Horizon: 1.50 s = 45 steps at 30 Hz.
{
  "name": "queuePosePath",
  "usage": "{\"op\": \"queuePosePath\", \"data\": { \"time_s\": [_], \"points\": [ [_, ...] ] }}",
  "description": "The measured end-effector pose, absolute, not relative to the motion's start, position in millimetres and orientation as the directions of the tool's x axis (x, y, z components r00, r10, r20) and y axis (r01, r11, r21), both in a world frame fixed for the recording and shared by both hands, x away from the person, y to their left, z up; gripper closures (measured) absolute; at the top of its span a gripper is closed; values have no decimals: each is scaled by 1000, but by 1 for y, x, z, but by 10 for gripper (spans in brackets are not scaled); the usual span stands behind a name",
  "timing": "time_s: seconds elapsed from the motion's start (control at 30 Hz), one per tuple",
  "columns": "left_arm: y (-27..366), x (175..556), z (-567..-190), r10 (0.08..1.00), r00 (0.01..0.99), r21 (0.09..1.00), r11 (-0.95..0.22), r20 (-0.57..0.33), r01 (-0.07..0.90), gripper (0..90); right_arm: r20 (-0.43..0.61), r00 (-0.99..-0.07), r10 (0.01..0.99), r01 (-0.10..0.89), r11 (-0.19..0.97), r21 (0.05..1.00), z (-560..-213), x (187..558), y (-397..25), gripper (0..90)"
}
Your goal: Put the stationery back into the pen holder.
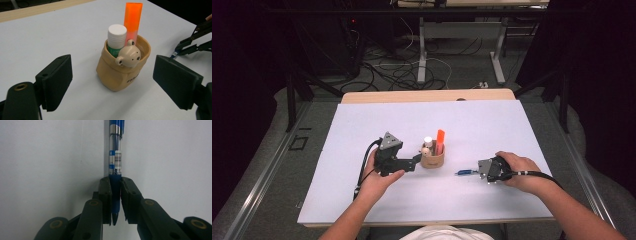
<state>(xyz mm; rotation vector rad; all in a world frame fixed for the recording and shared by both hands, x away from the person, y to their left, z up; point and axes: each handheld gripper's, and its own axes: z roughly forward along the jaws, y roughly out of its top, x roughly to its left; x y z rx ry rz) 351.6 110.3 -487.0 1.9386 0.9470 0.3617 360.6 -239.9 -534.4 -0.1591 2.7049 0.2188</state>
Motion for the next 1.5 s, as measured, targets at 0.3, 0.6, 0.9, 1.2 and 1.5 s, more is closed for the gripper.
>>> {"op": "queuePosePath", "data": {
  "time_s": [0.3,0.6,0.9,1.2,1.5],
  "points": [
    [110,352,-487,740,662,837,-281,-124,470,160,-456,-886,-84,-159,979,128,-532,353,-239,792],
    [110,351,-485,737,666,836,-290,-116,467,164,-523,-843,-125,-220,968,123,-520,344,-232,791],
    [110,352,-482,738,666,841,-286,-113,459,172,-584,-798,-148,-271,954,128,-507,336,-220,792],
    [109,351,-480,727,679,834,-307,-106,459,189,-669,-711,-216,-369,925,93,-493,327,-204,792],
    [104,348,-474,711,696,834,-321,-100,449,205,-731,-622,-282,-437,899,25,-478,314,-186,791]
  ]
}}
